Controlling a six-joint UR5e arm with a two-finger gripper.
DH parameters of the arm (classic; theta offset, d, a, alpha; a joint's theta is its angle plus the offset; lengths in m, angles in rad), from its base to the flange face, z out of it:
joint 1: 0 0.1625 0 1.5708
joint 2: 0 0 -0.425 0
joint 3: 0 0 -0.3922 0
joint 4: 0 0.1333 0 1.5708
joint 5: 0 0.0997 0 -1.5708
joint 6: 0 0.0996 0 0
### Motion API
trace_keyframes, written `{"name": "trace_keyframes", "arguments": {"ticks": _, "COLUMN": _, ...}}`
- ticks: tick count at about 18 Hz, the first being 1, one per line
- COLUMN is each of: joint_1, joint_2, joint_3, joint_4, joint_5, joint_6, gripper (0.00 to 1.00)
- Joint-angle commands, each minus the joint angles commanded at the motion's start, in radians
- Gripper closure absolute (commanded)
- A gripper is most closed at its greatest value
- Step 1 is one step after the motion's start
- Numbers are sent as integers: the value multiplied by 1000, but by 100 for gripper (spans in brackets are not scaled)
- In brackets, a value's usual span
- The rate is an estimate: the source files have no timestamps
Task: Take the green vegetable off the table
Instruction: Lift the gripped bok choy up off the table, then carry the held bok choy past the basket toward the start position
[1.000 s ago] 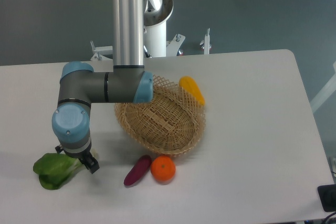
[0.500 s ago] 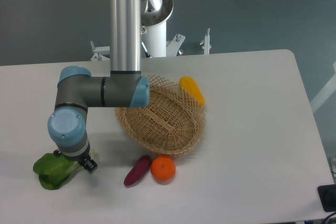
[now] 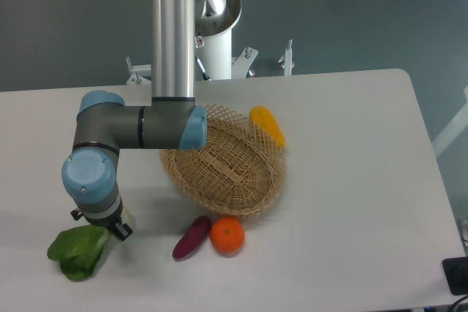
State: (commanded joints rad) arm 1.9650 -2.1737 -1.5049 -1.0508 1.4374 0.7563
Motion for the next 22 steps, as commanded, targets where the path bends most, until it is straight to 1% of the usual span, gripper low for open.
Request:
{"name": "trace_keyframes", "arguments": {"ticks": 2, "joint_1": 12, "joint_2": 17, "joint_3": 2, "joint_4": 0, "joint_5": 0, "joint_6": 3, "gripper": 57}}
{"name": "trace_keyframes", "arguments": {"ticks": 5, "joint_1": 55, "joint_2": 54, "joint_3": 3, "joint_4": -6, "joint_5": 2, "joint_6": 15, "gripper": 57}}
{"name": "trace_keyframes", "arguments": {"ticks": 7, "joint_1": 89, "joint_2": 75, "joint_3": 3, "joint_4": -28, "joint_5": 5, "joint_6": 26, "gripper": 57}}
{"name": "trace_keyframes", "arguments": {"ticks": 10, "joint_1": 146, "joint_2": 117, "joint_3": 5, "joint_4": -63, "joint_5": 5, "joint_6": 90, "gripper": 57}}
{"name": "trace_keyframes", "arguments": {"ticks": 13, "joint_1": 199, "joint_2": 135, "joint_3": 17, "joint_4": -112, "joint_5": 14, "joint_6": 179, "gripper": 57}}
{"name": "trace_keyframes", "arguments": {"ticks": 15, "joint_1": 232, "joint_2": 138, "joint_3": 31, "joint_4": -149, "joint_5": 55, "joint_6": 219, "gripper": 57}}
{"name": "trace_keyframes", "arguments": {"ticks": 18, "joint_1": 290, "joint_2": 160, "joint_3": 43, "joint_4": -195, "joint_5": 132, "joint_6": 262, "gripper": 57}}
{"name": "trace_keyframes", "arguments": {"ticks": 20, "joint_1": 333, "joint_2": 172, "joint_3": 51, "joint_4": -201, "joint_5": 146, "joint_6": 307, "gripper": 57}}
{"name": "trace_keyframes", "arguments": {"ticks": 22, "joint_1": 383, "joint_2": 176, "joint_3": 69, "joint_4": -201, "joint_5": 146, "joint_6": 310, "gripper": 59}}
